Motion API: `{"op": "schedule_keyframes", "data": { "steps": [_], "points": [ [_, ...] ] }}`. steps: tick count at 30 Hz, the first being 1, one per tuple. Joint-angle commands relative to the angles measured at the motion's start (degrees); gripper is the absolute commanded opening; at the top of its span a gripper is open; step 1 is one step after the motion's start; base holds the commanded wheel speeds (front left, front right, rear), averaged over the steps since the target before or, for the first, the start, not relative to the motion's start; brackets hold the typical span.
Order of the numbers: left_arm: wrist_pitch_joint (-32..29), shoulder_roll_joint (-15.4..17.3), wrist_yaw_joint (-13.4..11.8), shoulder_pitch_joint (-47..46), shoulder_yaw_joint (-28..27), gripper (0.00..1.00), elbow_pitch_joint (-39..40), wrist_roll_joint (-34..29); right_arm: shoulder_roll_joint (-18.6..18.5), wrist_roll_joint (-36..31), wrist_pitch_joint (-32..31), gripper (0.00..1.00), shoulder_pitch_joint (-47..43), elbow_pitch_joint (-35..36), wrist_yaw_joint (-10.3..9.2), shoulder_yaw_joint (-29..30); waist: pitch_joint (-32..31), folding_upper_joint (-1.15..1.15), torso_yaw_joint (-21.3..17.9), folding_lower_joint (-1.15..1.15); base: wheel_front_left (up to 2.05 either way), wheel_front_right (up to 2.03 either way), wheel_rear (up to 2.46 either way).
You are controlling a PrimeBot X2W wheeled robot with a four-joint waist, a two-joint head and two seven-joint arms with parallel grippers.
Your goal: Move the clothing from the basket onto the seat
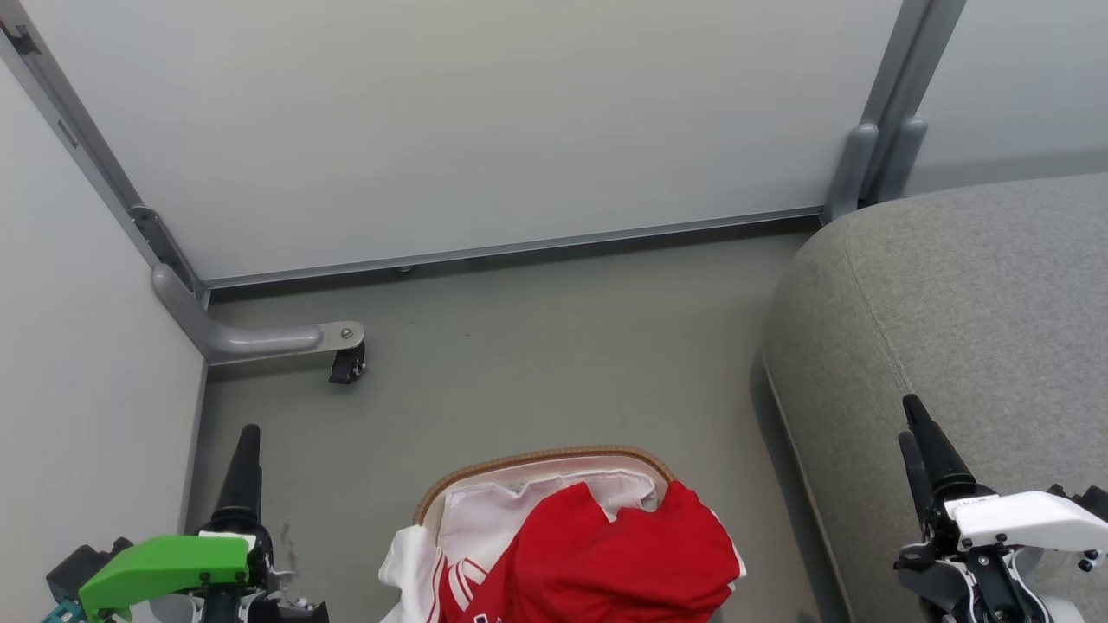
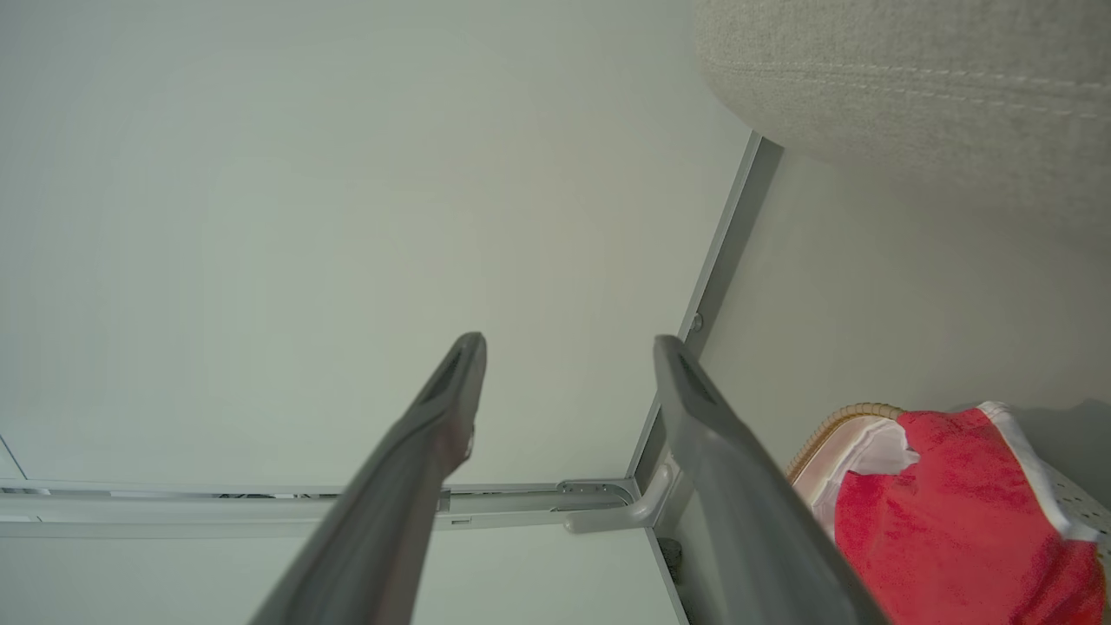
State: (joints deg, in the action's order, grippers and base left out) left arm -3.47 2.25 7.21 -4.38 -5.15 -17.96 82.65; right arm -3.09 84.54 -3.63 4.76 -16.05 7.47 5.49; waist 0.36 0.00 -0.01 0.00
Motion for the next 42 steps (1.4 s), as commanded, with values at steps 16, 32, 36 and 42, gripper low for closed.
{"op": "schedule_keyframes", "data": {
  "steps": [16,32,36,42],
  "points": [
    [4.3,1.2,-2.7,-2.9,4.8,1.0,-0.1,-22.5,-2.3,-20.3,4.4,1.0,2.5,2.1,0.02,-1.5,0.2,0.0,0.0,0.0,0.0,0.0,0.0],
    [7.5,3.2,-6.5,-3.8,10.6,1.0,-1.9,-36.9,-3.5,-34.2,7.7,1.0,3.4,2.1,0.02,-4.2,0.2,0.0,0.2,0.0,0.0,0.0,0.0],
    [8.3,3.8,-7.7,-4.1,12.2,1.0,-2.1,-40.2,-3.8,-37.5,8.5,1.0,3.7,1.8,0.02,-4.6,0.2,0.0,0.3,0.0,0.0,0.0,0.0],
    [9.4,4.6,-9.3,-4.4,14.5,1.0,-2.7,-44.5,-4.0,-42.3,9.6,1.0,3.9,1.7,0.02,-5.3,0.0,0.0,0.5,0.0,0.0,0.0,0.0]
  ]
}}
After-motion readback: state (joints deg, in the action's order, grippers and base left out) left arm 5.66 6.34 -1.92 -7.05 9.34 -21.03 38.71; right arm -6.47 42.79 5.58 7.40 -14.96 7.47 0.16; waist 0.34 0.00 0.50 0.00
